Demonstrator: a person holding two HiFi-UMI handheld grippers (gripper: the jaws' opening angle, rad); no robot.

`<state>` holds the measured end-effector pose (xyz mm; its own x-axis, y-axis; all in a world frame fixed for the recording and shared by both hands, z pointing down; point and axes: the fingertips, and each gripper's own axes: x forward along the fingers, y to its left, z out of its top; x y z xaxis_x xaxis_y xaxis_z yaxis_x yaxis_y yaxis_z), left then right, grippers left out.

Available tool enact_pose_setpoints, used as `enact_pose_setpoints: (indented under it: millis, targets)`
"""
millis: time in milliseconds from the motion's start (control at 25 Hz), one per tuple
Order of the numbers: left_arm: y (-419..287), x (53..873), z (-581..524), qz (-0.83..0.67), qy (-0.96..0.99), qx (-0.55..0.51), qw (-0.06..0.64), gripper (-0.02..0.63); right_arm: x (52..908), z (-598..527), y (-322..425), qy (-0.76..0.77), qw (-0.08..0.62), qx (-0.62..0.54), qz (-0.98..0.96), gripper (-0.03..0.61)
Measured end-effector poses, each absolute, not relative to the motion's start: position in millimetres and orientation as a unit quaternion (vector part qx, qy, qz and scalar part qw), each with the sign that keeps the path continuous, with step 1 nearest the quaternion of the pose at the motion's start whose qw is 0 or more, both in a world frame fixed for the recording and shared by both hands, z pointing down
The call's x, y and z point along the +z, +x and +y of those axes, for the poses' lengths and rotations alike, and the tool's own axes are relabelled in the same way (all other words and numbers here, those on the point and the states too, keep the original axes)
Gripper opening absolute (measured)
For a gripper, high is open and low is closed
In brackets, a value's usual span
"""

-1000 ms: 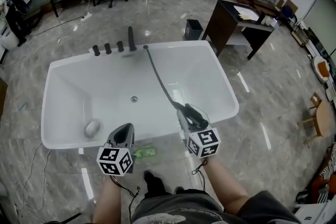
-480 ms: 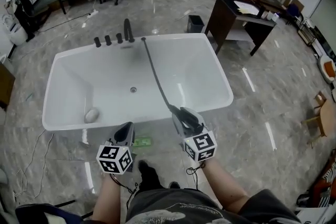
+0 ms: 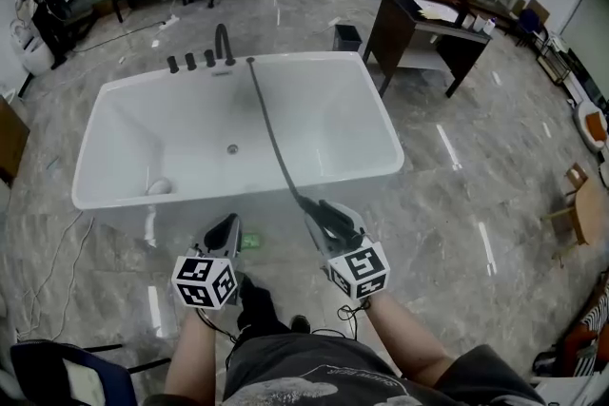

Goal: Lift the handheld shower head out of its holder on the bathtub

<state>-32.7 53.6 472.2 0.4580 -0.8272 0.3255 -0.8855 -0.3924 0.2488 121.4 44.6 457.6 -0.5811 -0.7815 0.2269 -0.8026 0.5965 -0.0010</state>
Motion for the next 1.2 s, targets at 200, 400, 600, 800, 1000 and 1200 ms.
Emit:
enact_pose_setpoints:
  millis: [200, 400, 600, 800, 1000, 1200]
  targets:
    - [-20, 477, 92, -0.514, 0.831, 0.080, 0.198, 0.015, 473, 84, 134, 0.444, 0.111, 0.064, -0.887, 0.140]
    - [-19, 478, 113, -0.519, 0.827, 0.084, 0.197, 0.015, 488, 96, 135, 0.443, 0.116, 0.083, -0.885, 0.140]
    - [-23, 478, 121, -0.523, 0.825, 0.086, 0.195, 0.015, 494, 94, 128, 0.443, 0.115, 0.097, -0.884, 0.140]
    - [-23, 482, 126, -0.524, 0.824, 0.086, 0.197, 0.015, 504, 88, 123, 0.441, 0.120, 0.110, -0.883, 0.140]
    - [-30, 478, 125, -0.526, 0.823, 0.087, 0.197, 0.015, 503, 83, 118, 0.444, 0.127, 0.112, -0.880, 0.140]
    - [-34, 479, 112, -0.525, 0.824, 0.086, 0.196, 0.015, 503, 73, 113, 0.442, 0.133, 0.106, -0.881, 0.140]
